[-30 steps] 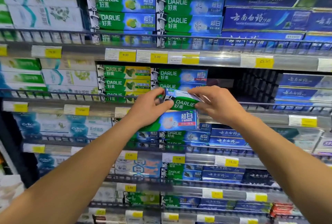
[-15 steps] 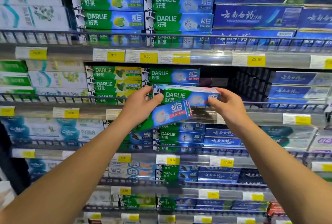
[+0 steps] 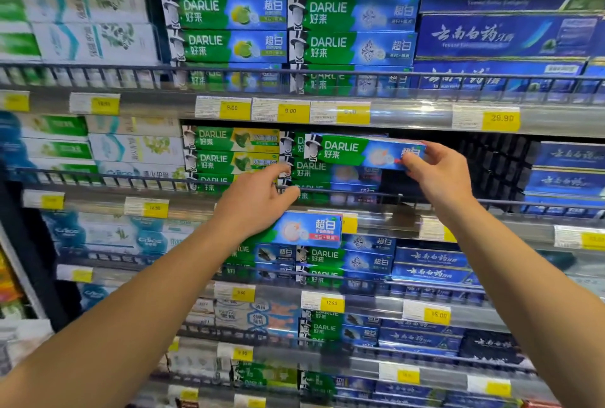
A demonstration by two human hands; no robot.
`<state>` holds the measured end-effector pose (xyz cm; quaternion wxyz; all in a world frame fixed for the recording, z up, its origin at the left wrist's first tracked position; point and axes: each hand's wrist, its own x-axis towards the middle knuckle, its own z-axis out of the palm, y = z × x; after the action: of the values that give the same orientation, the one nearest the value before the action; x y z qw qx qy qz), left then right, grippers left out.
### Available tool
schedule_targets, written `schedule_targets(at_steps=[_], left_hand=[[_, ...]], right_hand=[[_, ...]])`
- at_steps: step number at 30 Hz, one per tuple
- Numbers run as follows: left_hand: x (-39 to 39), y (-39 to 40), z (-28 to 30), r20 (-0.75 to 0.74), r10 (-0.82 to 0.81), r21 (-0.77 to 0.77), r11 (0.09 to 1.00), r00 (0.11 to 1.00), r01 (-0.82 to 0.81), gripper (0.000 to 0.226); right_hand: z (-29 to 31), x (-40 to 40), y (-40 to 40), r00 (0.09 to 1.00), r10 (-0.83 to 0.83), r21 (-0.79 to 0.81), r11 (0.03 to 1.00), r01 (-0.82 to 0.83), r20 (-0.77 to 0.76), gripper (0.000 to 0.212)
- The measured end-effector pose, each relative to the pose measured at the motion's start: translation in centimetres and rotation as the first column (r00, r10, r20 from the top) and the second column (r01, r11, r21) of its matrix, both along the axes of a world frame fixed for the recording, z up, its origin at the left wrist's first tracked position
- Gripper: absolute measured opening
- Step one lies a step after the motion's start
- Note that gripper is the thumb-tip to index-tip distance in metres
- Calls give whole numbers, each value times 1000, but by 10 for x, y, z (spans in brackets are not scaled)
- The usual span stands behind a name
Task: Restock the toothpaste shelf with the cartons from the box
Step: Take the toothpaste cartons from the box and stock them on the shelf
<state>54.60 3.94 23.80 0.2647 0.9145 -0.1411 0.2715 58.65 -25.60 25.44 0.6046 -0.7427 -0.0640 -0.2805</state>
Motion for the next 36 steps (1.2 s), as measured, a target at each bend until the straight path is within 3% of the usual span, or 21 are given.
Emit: schedule_targets(at_steps=[3,10,15,24,36], left_hand=[[1,0,3,30,-5,13,1000,1000,5,52],[9,-3,13,19,-2,89,996,1000,0,60],[20,-4,12,0,52,194,980,999,-51,66],[41,0,6,-37,121,248,963,992,-108,67],[42,4,7,-27,139,256,958,990,-127,68]], right_hand=[[4,6,3,1000,-7,-18,1000,7,-5,53],[15,16,23,998,-60,-114,991,63,34,14],[14,25,30,988,-145,-173,973,150,44,12],[7,34,34,991,-131,-174,976,130,5,49],[7,33,44,983,-184,-101,978,184,7,39]])
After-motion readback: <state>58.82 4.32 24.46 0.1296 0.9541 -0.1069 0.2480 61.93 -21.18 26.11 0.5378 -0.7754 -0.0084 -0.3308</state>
